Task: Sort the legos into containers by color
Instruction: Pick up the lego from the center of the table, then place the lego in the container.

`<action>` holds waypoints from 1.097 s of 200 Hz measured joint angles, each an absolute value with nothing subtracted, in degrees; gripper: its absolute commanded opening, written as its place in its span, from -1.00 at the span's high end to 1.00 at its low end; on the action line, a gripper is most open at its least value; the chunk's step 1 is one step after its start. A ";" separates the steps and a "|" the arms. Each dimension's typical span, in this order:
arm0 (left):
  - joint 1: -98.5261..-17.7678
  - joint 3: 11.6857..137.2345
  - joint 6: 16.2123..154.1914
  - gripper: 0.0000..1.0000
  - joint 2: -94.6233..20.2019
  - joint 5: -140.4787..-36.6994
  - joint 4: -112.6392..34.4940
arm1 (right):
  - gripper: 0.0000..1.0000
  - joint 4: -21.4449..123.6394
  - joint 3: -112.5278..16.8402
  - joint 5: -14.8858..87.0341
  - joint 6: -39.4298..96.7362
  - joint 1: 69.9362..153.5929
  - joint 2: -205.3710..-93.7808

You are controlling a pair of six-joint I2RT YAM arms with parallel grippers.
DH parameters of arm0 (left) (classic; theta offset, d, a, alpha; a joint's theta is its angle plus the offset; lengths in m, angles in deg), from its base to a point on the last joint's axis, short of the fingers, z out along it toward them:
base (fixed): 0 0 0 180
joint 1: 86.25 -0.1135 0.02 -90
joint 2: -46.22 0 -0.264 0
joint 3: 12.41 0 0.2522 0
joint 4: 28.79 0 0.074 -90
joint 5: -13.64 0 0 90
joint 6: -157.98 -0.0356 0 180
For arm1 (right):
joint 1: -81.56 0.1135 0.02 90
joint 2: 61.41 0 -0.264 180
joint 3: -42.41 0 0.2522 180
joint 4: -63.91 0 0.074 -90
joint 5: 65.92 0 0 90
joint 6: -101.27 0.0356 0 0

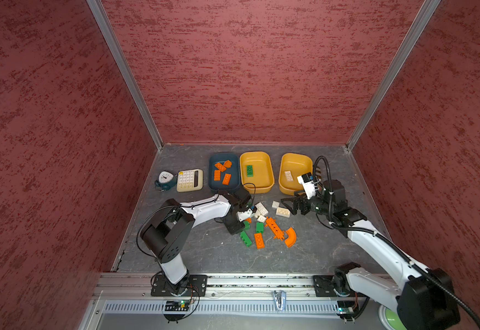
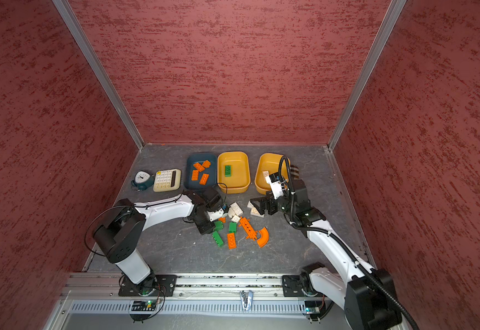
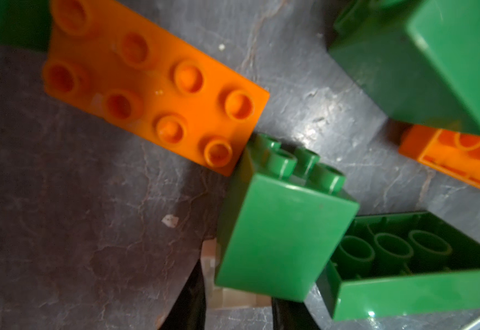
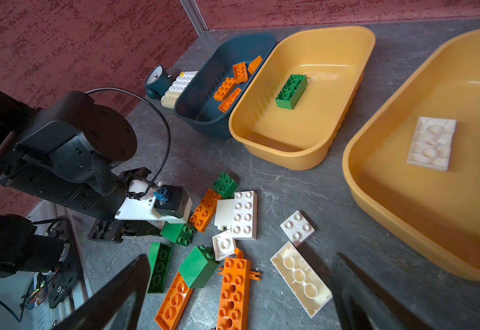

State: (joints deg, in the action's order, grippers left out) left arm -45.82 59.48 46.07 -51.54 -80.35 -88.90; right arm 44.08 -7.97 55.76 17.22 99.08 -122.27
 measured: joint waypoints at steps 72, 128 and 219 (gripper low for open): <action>-47.37 81.91 46.05 0.52 -51.41 -83.04 -93.10 | -0.98 44.26 -8.00 51.19 18.89 99.10 -122.51; -47.35 104.68 46.64 0.51 -66.84 -87.39 -91.83 | -0.98 44.26 -8.04 45.57 20.24 98.95 -122.32; -46.24 128.36 49.70 0.47 -86.73 -91.15 -86.85 | -0.98 43.82 -8.91 40.26 20.85 96.48 -119.87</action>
